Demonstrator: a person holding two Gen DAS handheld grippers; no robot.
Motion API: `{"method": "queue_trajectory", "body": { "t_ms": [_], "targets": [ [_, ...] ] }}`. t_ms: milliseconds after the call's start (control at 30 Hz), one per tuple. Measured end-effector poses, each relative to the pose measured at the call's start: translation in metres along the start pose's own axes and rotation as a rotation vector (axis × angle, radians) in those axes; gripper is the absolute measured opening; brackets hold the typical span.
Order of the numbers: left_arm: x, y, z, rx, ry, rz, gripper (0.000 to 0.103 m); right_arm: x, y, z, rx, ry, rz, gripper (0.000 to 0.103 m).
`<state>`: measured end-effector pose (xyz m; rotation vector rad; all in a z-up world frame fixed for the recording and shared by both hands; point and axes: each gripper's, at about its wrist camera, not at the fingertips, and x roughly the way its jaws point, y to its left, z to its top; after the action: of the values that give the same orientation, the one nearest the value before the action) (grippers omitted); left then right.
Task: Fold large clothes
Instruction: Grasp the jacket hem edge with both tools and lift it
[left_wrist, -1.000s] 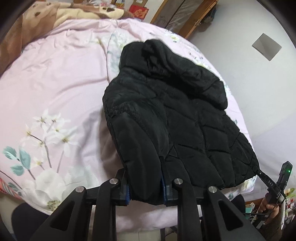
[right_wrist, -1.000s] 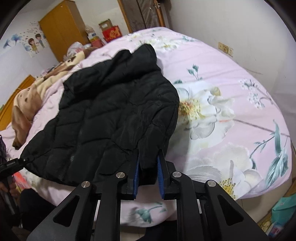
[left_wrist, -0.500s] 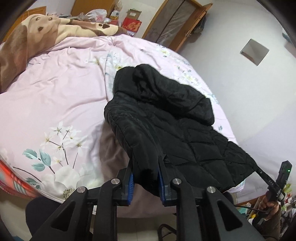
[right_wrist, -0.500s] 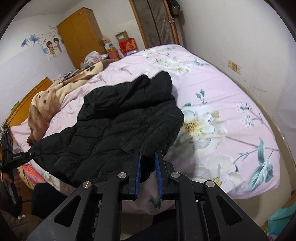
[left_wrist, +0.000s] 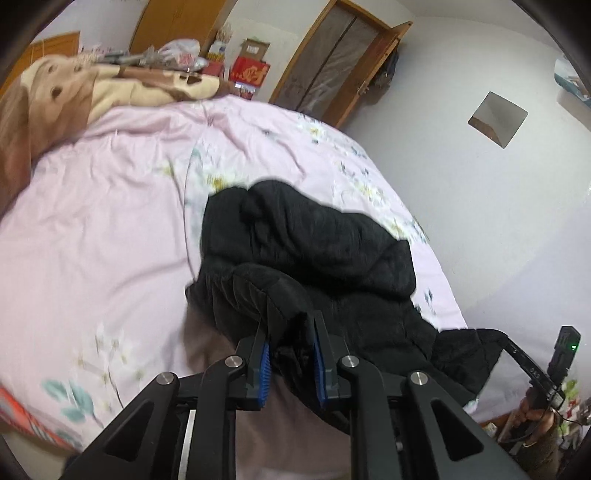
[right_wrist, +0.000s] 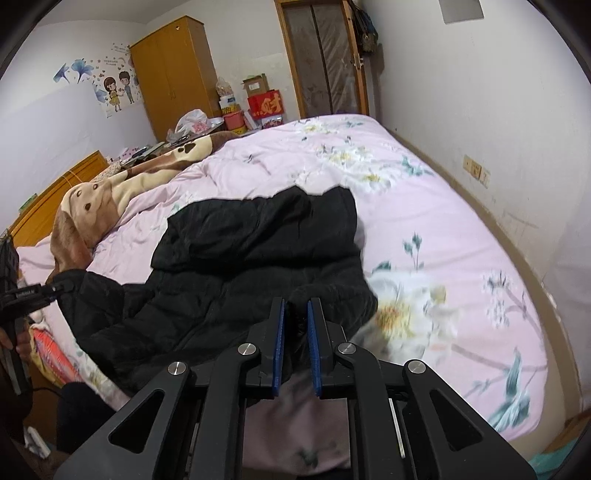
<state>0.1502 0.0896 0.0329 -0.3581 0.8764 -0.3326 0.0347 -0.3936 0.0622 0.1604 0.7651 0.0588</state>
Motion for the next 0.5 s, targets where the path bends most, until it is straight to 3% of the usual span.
{"method": "queue_trajectory", "body": {
  "t_ms": [200, 500],
  "targets": [
    [0.022, -0.005, 0.057, -0.006, -0.024, 0.018, 0.019, 0.023, -0.003, 0.049, -0.015, -0.018, -0.018, 0.012],
    [0.075, -0.003, 0.125, -0.028, -0.02, 0.054, 0.019, 0.088, -0.017, 0.116, -0.011, 0.019, -0.053, 0.011]
  ]
}}
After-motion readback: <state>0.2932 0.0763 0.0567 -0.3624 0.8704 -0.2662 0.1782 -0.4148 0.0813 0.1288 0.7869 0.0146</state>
